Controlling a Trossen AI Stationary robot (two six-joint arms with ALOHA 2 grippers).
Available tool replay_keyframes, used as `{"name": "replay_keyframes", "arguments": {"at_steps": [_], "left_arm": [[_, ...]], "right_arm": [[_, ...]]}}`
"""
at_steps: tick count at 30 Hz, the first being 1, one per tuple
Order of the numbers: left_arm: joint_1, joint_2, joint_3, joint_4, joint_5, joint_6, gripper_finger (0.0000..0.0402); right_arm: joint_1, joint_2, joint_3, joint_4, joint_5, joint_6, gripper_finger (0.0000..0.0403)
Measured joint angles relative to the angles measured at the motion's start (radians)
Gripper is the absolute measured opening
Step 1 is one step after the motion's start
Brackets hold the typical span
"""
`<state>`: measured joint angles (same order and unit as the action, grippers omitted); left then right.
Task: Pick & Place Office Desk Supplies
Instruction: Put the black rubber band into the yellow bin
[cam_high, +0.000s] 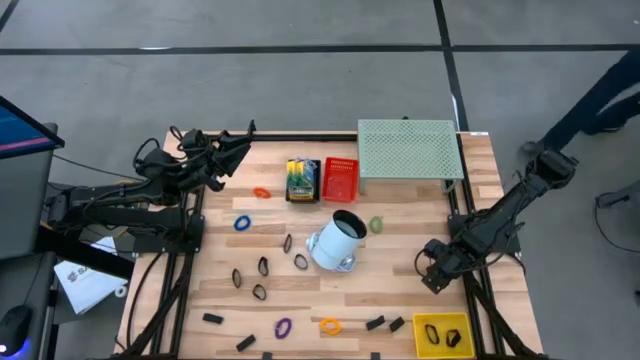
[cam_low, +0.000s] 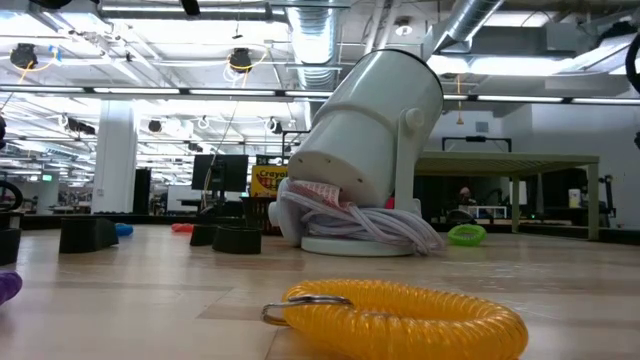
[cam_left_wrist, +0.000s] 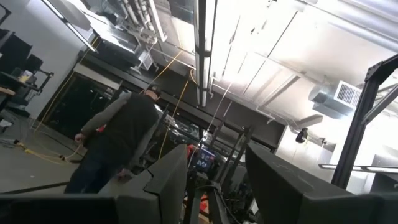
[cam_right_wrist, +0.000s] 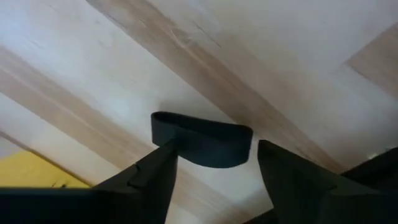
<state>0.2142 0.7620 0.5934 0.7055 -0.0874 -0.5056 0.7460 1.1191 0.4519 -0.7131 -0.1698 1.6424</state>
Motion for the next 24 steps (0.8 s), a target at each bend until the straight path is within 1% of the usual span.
{"name": "replay_keyframes", "arguments": {"at_steps": [6,13,14,18,24], "left_arm": [[0.0,0.0,0.0,0.0,0.001,0.0,0.0159],[0.0,0.0,0.0,-0.001,0.007,0.002,0.0159],[0.0,0.0,0.0,-0.001,0.007,0.003,0.0159],[0.0,0.0,0.0,-0.001,0.008,0.003,0.0159],[0.0,0.0,0.0,-0.002,0.015,0.003,0.0159]], "right_arm": [[0.0,0.0,0.0,0.029,0.011,0.016,0.0136],[0.0,0.0,0.0,0.092,0.012,0.042,0.0019],[0.0,0.0,0.001,0.108,0.014,0.044,0.0012],[-0.003,0.0,0.049,0.12,0.043,0.059,0.0011],[-0.019,-0.002,0.195,0.093,0.186,0.083,0.0007]]}}
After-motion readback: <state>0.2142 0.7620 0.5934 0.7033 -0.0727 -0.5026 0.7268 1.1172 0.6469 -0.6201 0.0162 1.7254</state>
